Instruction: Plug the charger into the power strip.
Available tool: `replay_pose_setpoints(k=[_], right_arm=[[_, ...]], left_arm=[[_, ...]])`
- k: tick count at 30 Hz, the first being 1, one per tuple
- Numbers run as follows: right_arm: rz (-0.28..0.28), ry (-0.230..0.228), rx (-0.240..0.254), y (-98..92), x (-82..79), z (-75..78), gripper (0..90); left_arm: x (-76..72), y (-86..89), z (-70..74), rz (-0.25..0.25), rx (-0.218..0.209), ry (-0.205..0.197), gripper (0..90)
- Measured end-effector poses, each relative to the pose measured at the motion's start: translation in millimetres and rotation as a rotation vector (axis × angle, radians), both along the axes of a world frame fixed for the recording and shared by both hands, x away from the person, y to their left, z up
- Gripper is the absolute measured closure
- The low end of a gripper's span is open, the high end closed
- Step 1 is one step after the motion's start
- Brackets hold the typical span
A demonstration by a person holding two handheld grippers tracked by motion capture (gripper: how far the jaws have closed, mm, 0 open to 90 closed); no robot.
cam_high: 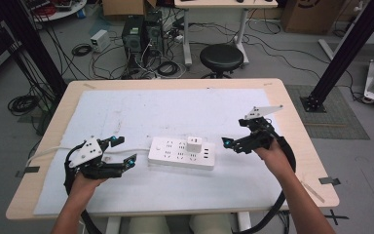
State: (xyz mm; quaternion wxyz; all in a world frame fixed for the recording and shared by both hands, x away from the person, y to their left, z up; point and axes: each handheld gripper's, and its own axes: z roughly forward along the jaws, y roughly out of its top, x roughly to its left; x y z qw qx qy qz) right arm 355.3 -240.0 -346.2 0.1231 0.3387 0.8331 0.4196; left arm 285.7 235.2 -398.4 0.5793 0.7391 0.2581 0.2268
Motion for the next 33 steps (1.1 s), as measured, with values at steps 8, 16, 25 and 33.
replay_pose_setpoints(k=[8, 16, 25, 33], right_arm=[[-0.054, -0.027, 0.043, -26.1, -16.4, -15.8, 0.9], [-0.085, -0.054, 0.069, -36.8, -26.7, -25.0, 1.0], [-0.095, -0.071, 0.09, -41.8, -33.5, -31.0, 0.9], [-0.1, -0.073, 0.099, -44.5, -37.4, -34.8, 0.9]], left_arm=[[1.0, 2.4, 0.6, 0.019, -0.03, 0.002, 24.3], [0.9, 3.4, 0.9, 0.027, -0.04, -0.004, 24.1], [0.1, 5.7, 1.7, 0.037, -0.057, -0.01, 24.1], [-0.7, 6.8, 2.5, 0.044, -0.073, -0.014, 24.1]])
